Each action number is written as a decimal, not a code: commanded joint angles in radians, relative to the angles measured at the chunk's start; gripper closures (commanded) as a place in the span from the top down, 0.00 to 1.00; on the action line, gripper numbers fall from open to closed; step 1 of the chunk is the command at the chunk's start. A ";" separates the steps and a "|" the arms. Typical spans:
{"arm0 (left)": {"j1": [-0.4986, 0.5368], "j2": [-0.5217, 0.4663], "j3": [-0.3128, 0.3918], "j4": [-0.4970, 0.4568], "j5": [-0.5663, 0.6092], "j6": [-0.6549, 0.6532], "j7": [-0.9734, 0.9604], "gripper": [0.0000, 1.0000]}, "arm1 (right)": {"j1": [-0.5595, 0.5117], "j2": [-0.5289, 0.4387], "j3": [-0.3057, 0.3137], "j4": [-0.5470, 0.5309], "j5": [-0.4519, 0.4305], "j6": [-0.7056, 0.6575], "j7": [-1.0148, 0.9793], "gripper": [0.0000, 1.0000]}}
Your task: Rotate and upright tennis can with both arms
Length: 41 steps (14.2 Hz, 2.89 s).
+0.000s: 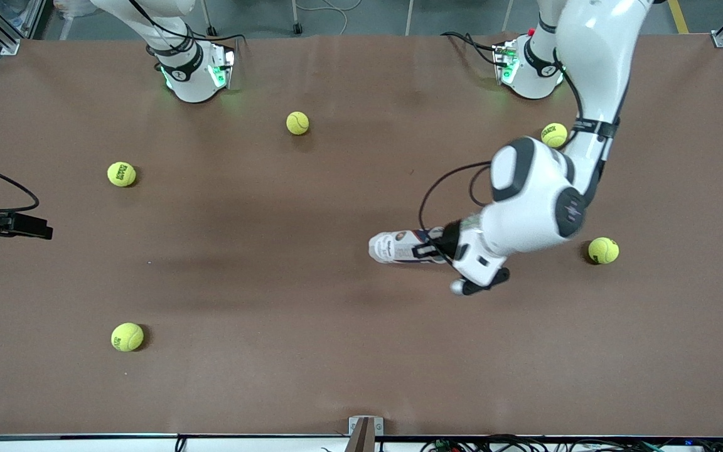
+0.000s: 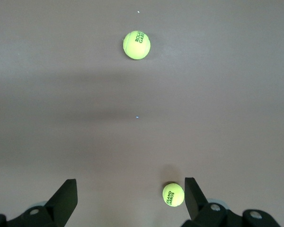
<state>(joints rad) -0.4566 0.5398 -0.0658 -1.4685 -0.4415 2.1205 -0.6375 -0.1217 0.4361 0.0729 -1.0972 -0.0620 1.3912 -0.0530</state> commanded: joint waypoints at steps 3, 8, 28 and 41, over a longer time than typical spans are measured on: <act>-0.212 0.025 0.021 0.091 0.362 -0.025 -0.396 0.00 | 0.059 -0.080 -0.024 -0.075 0.008 -0.032 0.001 1.00; -0.388 0.104 0.064 0.220 0.564 -0.152 -0.574 0.00 | 0.129 -0.213 -0.120 -0.232 0.021 0.028 -0.001 1.00; -0.533 0.186 0.150 0.237 0.546 -0.192 -0.562 0.47 | 0.117 -0.554 -0.134 -0.541 0.039 0.089 -0.080 1.00; -0.441 0.006 0.162 0.231 0.534 -0.247 -0.542 1.00 | 0.129 -0.554 -0.133 -0.553 0.039 0.107 -0.080 1.00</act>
<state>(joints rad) -0.9460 0.5947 0.0968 -1.2242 0.0977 1.8920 -1.2008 0.0035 -0.0880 -0.0549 -1.6172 -0.0330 1.4810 -0.1250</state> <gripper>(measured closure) 0.097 0.000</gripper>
